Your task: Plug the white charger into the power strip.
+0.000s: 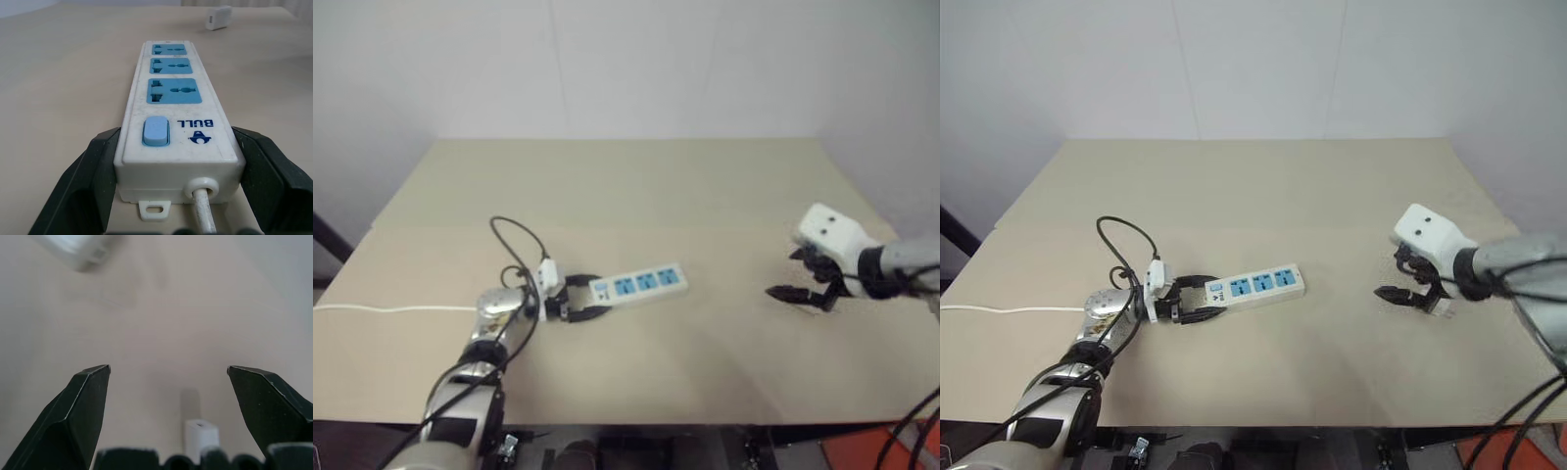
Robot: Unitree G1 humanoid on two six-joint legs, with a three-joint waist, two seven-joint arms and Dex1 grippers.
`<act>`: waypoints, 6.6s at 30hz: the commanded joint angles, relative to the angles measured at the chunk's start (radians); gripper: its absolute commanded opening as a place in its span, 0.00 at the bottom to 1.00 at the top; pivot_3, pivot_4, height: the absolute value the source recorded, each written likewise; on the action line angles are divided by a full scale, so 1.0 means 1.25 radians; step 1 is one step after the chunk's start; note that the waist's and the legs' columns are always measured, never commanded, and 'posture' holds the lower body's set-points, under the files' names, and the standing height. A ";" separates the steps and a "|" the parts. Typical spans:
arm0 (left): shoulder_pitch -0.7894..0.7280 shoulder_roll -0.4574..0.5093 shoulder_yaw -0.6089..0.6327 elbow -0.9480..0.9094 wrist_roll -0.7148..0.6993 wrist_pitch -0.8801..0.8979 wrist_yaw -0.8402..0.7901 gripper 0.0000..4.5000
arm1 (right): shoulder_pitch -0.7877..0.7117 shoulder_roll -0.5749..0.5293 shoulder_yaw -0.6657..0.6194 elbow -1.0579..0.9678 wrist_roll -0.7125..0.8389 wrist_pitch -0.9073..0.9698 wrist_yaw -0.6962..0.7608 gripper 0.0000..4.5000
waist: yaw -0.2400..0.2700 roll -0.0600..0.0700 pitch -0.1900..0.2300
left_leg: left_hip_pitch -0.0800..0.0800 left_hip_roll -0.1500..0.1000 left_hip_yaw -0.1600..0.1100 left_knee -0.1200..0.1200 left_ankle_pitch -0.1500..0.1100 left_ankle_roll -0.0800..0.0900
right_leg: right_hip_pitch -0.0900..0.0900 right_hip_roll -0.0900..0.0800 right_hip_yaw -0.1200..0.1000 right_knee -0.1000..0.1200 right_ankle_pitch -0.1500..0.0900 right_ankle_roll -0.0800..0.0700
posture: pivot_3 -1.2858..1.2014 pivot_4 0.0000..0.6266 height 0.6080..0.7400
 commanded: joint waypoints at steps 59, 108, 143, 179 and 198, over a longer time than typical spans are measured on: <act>0.059 -0.010 -0.073 -0.078 0.036 -0.018 0.027 0.74 | -0.212 0.194 0.179 0.603 -0.405 -0.196 0.247 0.25 | 0.007 0.008 -0.005 | -0.003 -0.001 0.001 0.003 0.000 -0.001 | -0.003 0.000 0.000 0.002 0.000 0.000 | 0.52 0.24 1.00; 0.006 0.032 -0.098 -0.064 0.017 -0.005 -0.150 0.74 | 0.105 0.785 -0.176 0.394 0.109 -0.650 0.179 0.25 | -0.013 0.006 -0.006 | -0.002 -0.001 -0.010 0.004 0.000 -0.001 | -0.002 0.001 0.000 0.006 0.001 0.001 | 0.52 0.24 1.00; 0.006 0.036 -0.096 -0.063 0.016 -0.012 -0.145 0.74 | 0.072 0.807 -0.153 0.753 0.035 -0.988 0.331 0.25 | -0.012 0.006 -0.007 | 0.005 -0.001 -0.010 0.003 0.000 -0.001 | 0.003 0.002 0.000 0.006 0.001 0.001 | 0.52 0.24 1.00; 0.003 0.027 -0.099 -0.063 0.023 -0.008 -0.129 0.74 | 0.129 0.764 -0.102 0.705 -0.018 -0.942 0.248 0.68 | -0.015 0.006 -0.012 | 0.012 0.000 -0.011 0.001 0.000 -0.001 | 0.010 0.002 0.001 0.002 0.001 0.001 | 0.52 0.24 1.00; 0.030 0.092 -0.008 -0.257 -0.082 0.089 -0.111 1.00 | 0.207 0.670 -0.158 0.397 0.061 -0.857 0.218 1.00 | -0.009 0.006 -0.011 | 0.009 0.000 -0.012 0.001 0.000 -0.001 | 0.008 0.002 0.001 0.002 0.001 0.001 | 0.52 0.24 1.00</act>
